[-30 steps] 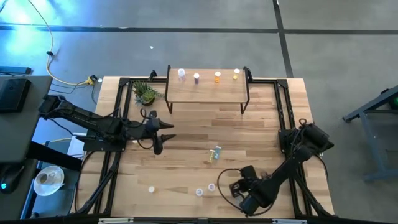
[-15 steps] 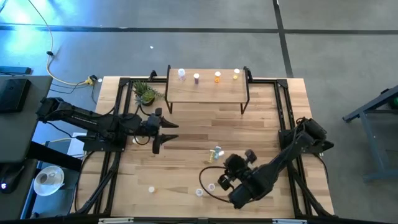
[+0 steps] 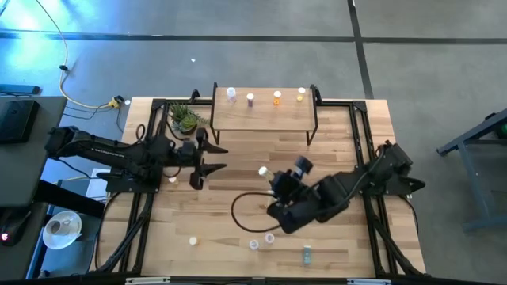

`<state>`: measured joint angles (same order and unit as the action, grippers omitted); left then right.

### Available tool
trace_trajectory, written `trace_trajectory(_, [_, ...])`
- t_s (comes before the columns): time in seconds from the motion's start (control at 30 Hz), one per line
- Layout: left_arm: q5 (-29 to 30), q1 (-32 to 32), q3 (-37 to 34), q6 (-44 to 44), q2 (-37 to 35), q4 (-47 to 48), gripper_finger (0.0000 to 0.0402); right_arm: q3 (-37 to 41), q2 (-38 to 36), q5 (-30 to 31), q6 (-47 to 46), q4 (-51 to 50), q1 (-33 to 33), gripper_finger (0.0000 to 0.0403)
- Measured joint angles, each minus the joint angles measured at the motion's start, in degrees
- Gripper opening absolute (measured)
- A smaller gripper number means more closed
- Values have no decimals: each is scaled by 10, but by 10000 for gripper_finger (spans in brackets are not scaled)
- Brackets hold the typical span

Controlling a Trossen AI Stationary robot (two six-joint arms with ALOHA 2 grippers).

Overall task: Pick and place medicine bottles onto shelf by color
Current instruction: Put the bottom yellow pill bottle on the shelf aligned with the yellow pill bottle

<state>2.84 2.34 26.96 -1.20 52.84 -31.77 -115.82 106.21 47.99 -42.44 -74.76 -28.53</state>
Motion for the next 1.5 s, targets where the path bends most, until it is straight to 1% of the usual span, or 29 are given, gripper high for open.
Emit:
trace_trajectory(0.1, [-11,9,0,-14,0,-23,197,-26,0,-7,68,9,26,88])
trace_trajectory(0.23, [-12,27,0,-23,0,-55,197,-64,0,-28,166,43,61,88])
trace_trajectory(0.33, [-13,43,0,-23,3,-88,197,-89,0,-71,249,89,88,88])
trace_trajectory(0.43, [-15,59,0,-17,12,-132,197,-112,1,-132,326,128,115,88])
trace_trajectory(0.5, [-30,71,0,-10,18,-164,197,-124,1,-164,364,147,132,88])
trace_trajectory(0.63, [-57,93,12,8,37,-186,197,-141,1,-211,425,164,162,88])
trace_trajectory(0.77, [-58,108,39,0,62,-187,197,-150,1,-267,460,168,194,88])
trace_trajectory(0.9, [-60,117,70,-21,94,-188,197,-151,1,-288,487,168,225,88])
trace_trajectory(1.03, [-80,127,99,-22,122,-187,197,-151,1,-324,505,168,252,88])
trace_trajectory(1.23, [-102,137,126,-20,151,-187,197,-151,1,-335,515,169,273,88])
trace_trajectory(1.37, [-105,143,143,-20,162,-188,197,-151,1,-349,525,181,279,88])
trace_trajectory(1.5, [-107,150,154,-20,168,-187,197,-151,1,-347,539,195,279,88])
